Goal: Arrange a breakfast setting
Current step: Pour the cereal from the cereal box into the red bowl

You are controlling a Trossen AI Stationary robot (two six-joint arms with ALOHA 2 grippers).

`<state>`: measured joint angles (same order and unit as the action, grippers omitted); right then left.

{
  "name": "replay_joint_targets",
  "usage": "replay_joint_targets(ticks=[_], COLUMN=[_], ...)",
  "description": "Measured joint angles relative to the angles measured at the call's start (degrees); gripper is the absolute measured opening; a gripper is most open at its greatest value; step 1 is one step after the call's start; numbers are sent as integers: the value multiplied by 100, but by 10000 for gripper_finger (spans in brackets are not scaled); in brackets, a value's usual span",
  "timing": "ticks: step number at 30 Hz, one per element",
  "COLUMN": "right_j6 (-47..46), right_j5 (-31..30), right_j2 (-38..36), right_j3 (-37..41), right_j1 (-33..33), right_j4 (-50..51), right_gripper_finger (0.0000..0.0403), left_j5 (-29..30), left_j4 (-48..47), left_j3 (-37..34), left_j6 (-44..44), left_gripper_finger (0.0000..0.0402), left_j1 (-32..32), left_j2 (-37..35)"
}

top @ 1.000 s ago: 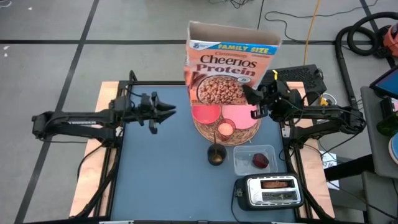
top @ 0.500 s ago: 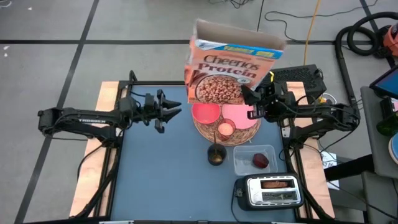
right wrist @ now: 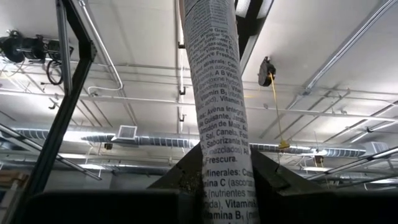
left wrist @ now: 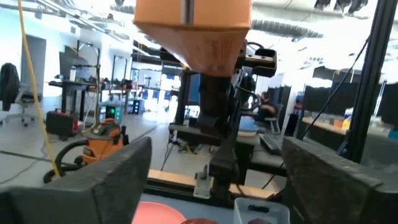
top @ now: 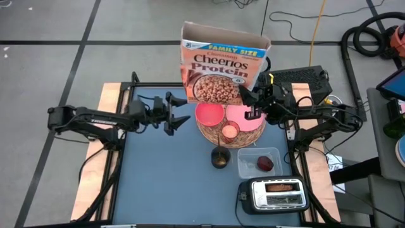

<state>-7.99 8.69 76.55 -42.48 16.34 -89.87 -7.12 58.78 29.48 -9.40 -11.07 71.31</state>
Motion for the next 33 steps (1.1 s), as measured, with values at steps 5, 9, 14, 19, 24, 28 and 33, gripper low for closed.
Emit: replay_joint_targets(ticks=[5, 9, 14, 19, 24, 28, 33], right_j6=[18, 18, 16, 16, 16, -10, -28], right_j5=[4, 4, 8, 26, 28, 33, 44], right_j2=[0, -2, -2, -3, -12, -13, -13], right_j3=[0, 0, 0, 0, -9, -11, -11], right_j1=[0, 0, 0, 0, 0, 0, 2], right_j4=[-2, -4, -5, -6, -19, -26, -19], right_gripper_finger=[63, 63, 63, 63, 63, 63, 63], left_j5=[9, 7, 3, 9, 9, 14, 24], left_j4=[316, 330, 332, 328, 305, 439, 553], left_j3=[275, 738, 1397, 1880, 2186, 2338, 2397], left_j6=[35, 50, 136, 157, 360, 453, 594], left_gripper_finger=[393, 394, 394, 394, 394, 394, 394], left_j1=[154, 225, 262, 260, 264, 262, 258], left_j2=[557, 994, 1488, 1716, 1725, 1725, 1722])
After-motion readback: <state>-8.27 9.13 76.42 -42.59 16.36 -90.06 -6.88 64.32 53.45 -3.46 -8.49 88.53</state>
